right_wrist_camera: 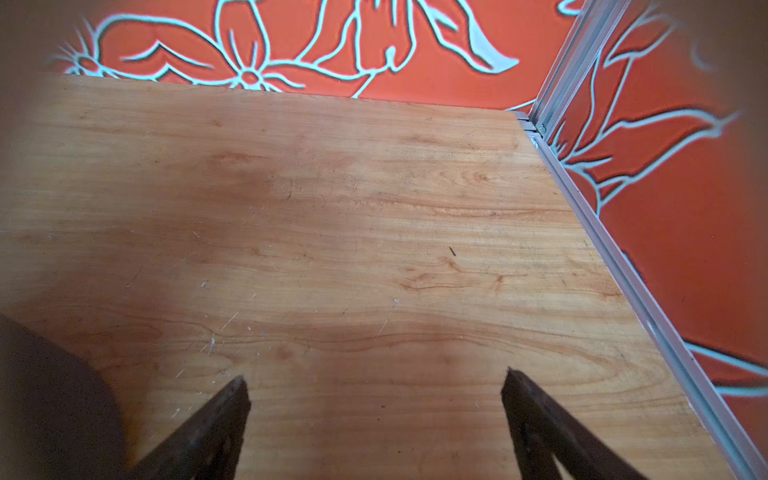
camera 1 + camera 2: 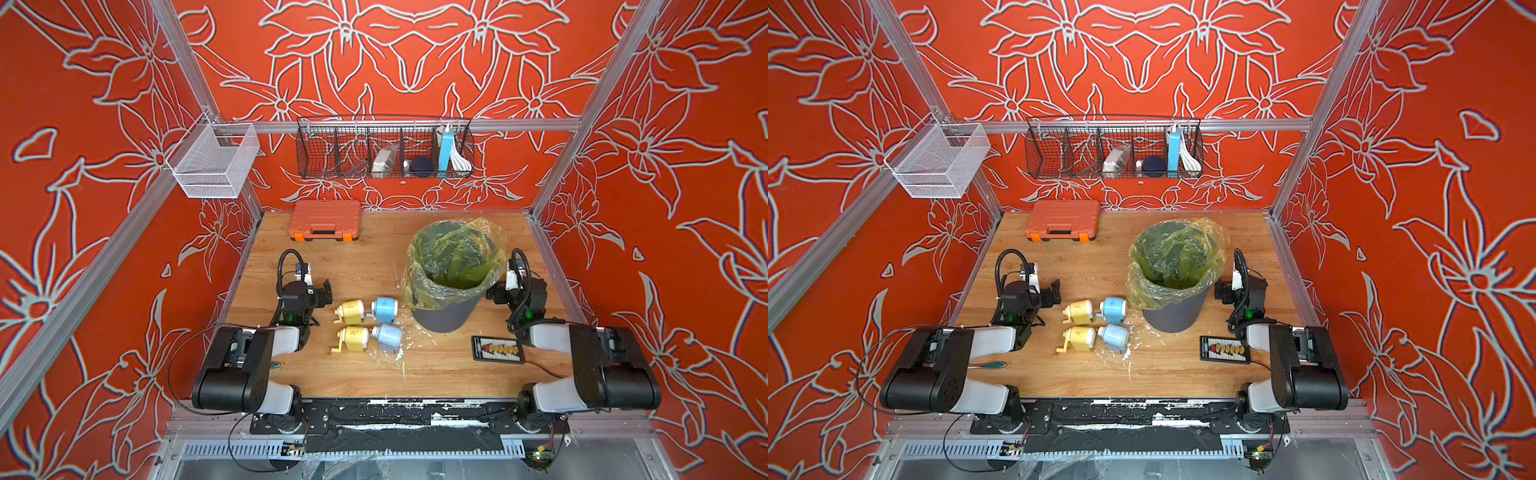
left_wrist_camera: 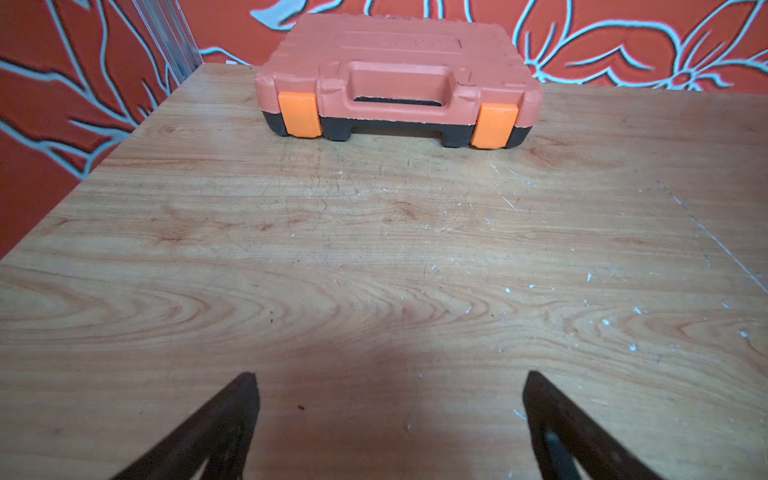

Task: Take out the pencil sharpener tray and clean the shavings
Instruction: Pick up the pencil sharpener from the center of the board.

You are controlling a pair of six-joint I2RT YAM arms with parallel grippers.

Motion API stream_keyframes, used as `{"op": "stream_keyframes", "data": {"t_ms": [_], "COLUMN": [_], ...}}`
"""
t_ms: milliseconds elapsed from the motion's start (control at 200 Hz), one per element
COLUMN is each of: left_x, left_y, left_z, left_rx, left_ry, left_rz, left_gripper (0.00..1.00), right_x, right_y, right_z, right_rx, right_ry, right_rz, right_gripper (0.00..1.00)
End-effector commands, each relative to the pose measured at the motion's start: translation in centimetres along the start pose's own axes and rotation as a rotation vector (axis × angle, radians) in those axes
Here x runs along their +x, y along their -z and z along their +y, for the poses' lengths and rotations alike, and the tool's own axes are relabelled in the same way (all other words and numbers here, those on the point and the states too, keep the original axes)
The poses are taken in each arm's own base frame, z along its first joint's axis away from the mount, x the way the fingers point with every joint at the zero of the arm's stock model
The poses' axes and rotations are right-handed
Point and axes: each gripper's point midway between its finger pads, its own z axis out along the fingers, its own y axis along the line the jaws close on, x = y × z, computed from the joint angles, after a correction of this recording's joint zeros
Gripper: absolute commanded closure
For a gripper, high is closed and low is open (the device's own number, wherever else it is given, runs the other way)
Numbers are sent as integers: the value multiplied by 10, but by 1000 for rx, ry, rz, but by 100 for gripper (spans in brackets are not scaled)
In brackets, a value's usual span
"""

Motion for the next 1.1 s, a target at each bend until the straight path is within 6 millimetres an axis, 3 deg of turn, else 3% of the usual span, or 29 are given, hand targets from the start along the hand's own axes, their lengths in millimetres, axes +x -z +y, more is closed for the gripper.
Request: {"op": "stream_keyframes", "data": {"t_ms": [0, 470, 555, 681, 741, 776, 836, 896, 1096], "left_x": [-2, -4, -24, -68, -87, -98, -108, -107, -56], "left_y": [3, 4, 14, 54, 82, 101, 134, 163, 252], "left_z": [1, 1, -6, -9, -19, -27, -41, -58, -118], "left_rx": [7, 12, 32, 50, 113, 165, 255, 357, 783], "left_ry": [10, 11, -15, -26, -41, -53, -70, -110, -313], "left_rz": [-8, -16, -28, -46, -57, -65, -61, -38, 177], "left_gripper": [2, 2, 2, 2, 2, 2, 2, 2, 5], "right_x": [2, 1, -17, -78, -87, -87, -95, -90, -38], "right_y": [4, 5, 25, 88, 130, 148, 168, 187, 249], "right_z": [1, 1, -39, -76, -102, -104, -91, -71, -12], "right_rx": [7, 9, 268, 456, 595, 591, 489, 387, 146], "right_ry": [21, 21, -46, -229, -503, -562, -567, -597, -665], "right_rz": [1, -1, 9, -159, -238, -229, -209, -149, 145], "right_gripper": [3, 3, 3, 3, 3, 3, 3, 3, 3]}}
